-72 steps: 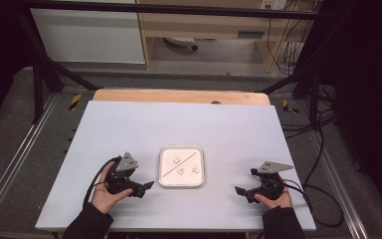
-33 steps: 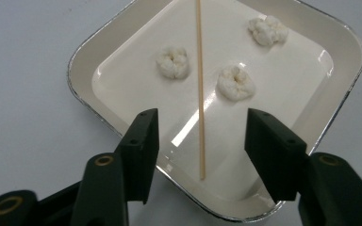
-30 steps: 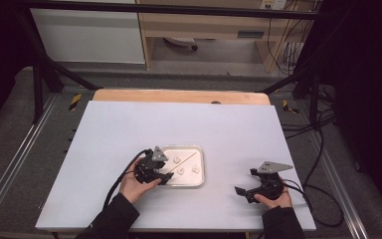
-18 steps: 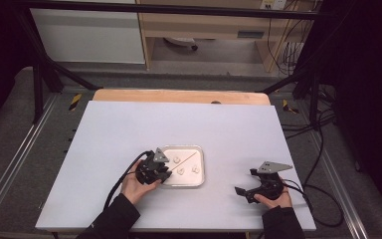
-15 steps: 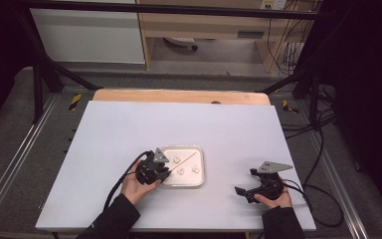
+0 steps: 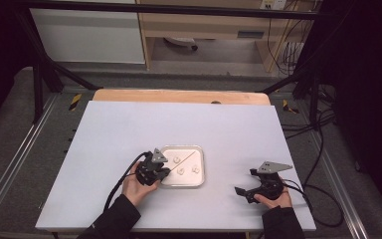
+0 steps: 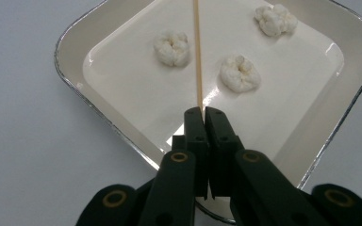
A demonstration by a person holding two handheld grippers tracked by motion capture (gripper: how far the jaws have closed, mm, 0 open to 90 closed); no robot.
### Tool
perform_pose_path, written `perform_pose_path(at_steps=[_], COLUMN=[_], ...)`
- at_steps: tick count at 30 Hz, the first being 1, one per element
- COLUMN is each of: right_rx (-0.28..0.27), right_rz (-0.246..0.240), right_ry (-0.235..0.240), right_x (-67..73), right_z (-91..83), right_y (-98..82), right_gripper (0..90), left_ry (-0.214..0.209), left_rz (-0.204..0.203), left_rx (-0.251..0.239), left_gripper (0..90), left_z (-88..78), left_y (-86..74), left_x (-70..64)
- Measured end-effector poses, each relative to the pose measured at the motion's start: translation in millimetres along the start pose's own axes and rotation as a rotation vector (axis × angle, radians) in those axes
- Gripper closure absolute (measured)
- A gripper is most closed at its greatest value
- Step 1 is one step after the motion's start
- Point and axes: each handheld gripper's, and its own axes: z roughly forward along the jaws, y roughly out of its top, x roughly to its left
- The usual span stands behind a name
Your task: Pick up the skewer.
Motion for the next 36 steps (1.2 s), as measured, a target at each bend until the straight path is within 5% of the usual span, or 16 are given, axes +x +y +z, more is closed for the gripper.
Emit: perform_pose_path(at_steps=[20,36], right_rx=[-0.003,0.0], right_rz=[-0.004,-0.062], right_ry=[-0.003,-0.007], right_x=[1.1,11.2], right_z=[-0.3,1.6], right_y=[0.7,9.6], right_gripper=[1.3,0.7], left_ry=[-0.042,-0.08], left_rz=[0.002,0.039], left_rx=[-0.069,-0.09], left_gripper=[88.8,88.8], left_z=[-14.6,-24.2], left_y=[0.5,4.3], left_x=[-2.2,-10.5])
